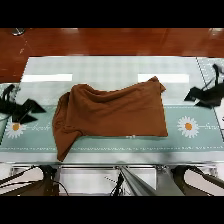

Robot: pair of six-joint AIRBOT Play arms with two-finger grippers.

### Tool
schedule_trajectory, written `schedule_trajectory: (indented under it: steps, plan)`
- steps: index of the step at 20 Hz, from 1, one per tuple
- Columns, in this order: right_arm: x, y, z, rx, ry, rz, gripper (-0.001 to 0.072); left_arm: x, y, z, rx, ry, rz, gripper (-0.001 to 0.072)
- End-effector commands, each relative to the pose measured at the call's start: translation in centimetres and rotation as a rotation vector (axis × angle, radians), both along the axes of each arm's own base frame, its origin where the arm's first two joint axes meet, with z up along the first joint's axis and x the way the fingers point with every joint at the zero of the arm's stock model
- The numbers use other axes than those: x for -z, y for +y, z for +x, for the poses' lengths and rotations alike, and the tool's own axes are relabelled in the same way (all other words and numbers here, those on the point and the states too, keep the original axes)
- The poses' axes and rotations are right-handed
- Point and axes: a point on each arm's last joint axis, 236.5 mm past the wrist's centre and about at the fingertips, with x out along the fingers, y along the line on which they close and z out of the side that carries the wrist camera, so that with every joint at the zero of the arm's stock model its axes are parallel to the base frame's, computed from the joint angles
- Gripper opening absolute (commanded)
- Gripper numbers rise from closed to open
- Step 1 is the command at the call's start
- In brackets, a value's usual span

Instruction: Fold the shirts.

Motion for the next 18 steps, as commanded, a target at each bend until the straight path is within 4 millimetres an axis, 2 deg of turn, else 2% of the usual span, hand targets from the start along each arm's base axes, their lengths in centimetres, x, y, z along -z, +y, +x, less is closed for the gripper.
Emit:
schedule_trajectory:
  steps: [1, 4, 7, 10, 14, 17, 18]
  plan:
    - [0.5, 5.8, -2.8, 0.024, -0.133, 0.354, 0.0615, 1.3, -0.3, -3.7, -0.139, -0.008, -0.194, 0.0699]
    - [1.4, 8.1, -5.4, 0.004, -0.114, 0.405, 0.0615, 1.7, -1.1, -3.5, -0.139, -0.085, -0.240, 0.0699]
    - [2.3, 9.0, -6.7, 0.011, -0.089, 0.427, 0.0615, 2.8, -1.6, -2.6, -0.146, -0.088, -0.209, 0.0699]
    - [3.1, 9.3, -7.4, 0.021, -0.068, 0.436, 0.0615, 3.8, -3.3, -1.9, -0.098, -0.071, -0.219, 0.0699]
    - [3.1, 9.3, -7.4, 0.025, -0.068, 0.441, 0.0615, 5.3, -5.6, -0.8, -0.050, -0.058, -0.216, 0.0699]
    - [3.2, 7.9, -7.3, 0.069, -0.076, 0.428, 0.0615, 5.4, -6.6, -0.4, -0.025, -0.062, -0.220, 0.0678]
    - [3.5, 6.9, -7.6, 0.092, -0.072, 0.412, 0.0615, 5.3, -6.9, -0.4, -0.008, -0.065, -0.223, 0.0352]
